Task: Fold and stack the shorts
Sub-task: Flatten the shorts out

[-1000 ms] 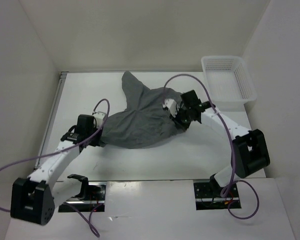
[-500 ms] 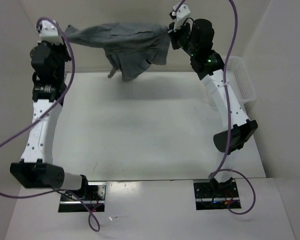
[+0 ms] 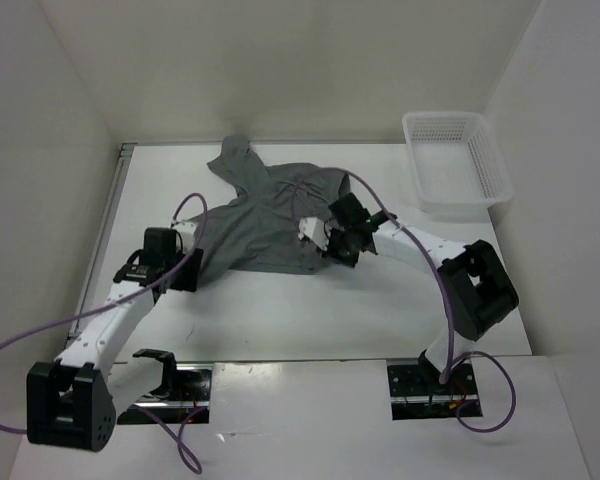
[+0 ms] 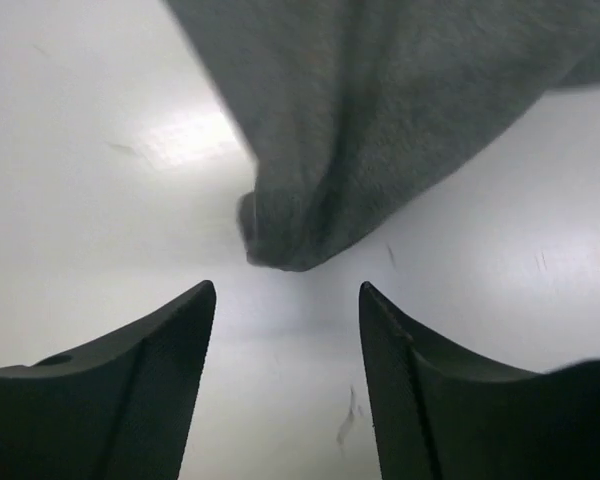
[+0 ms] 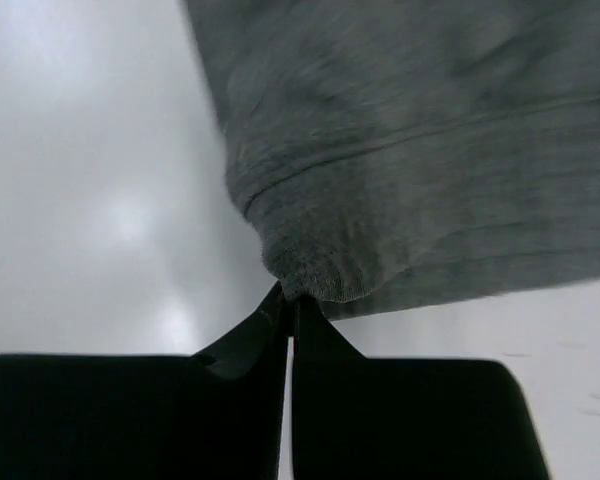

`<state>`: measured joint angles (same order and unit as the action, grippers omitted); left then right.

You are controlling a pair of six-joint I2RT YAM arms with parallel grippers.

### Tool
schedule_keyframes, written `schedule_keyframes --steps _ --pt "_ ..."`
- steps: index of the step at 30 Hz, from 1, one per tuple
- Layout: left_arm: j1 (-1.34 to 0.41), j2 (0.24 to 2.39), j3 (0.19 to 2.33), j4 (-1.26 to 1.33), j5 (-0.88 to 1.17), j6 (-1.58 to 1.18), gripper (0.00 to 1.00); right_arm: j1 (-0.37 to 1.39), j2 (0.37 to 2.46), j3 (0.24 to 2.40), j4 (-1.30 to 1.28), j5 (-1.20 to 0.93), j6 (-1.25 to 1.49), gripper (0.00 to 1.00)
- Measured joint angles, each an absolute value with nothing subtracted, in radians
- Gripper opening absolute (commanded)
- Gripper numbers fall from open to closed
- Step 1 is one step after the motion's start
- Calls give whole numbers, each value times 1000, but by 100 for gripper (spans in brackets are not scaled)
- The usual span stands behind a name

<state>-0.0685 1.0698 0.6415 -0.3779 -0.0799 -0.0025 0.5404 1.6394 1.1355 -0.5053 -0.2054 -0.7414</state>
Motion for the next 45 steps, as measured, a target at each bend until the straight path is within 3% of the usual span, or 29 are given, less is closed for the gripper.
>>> schedule_keyframes --steps 3,8,17,26,45 --pt "-97 928 590 -532 -15 -1 75 573 1614 979 -551 -215 -781 0" --pt "-102 778 590 -581 33 -3 73 563 1494 915 -547 -206 -825 0" --pt "-102 1113 620 -604 0 -3 71 562 1480 915 -537 -187 -888 0" --pt "-102 1186 557 -390 -135 -3 76 562 1467 830 -652 -123 -1114 0" --pt "-138 1307 567 -172 -165 -6 77 526 1336 685 -776 -28 -1419 0"
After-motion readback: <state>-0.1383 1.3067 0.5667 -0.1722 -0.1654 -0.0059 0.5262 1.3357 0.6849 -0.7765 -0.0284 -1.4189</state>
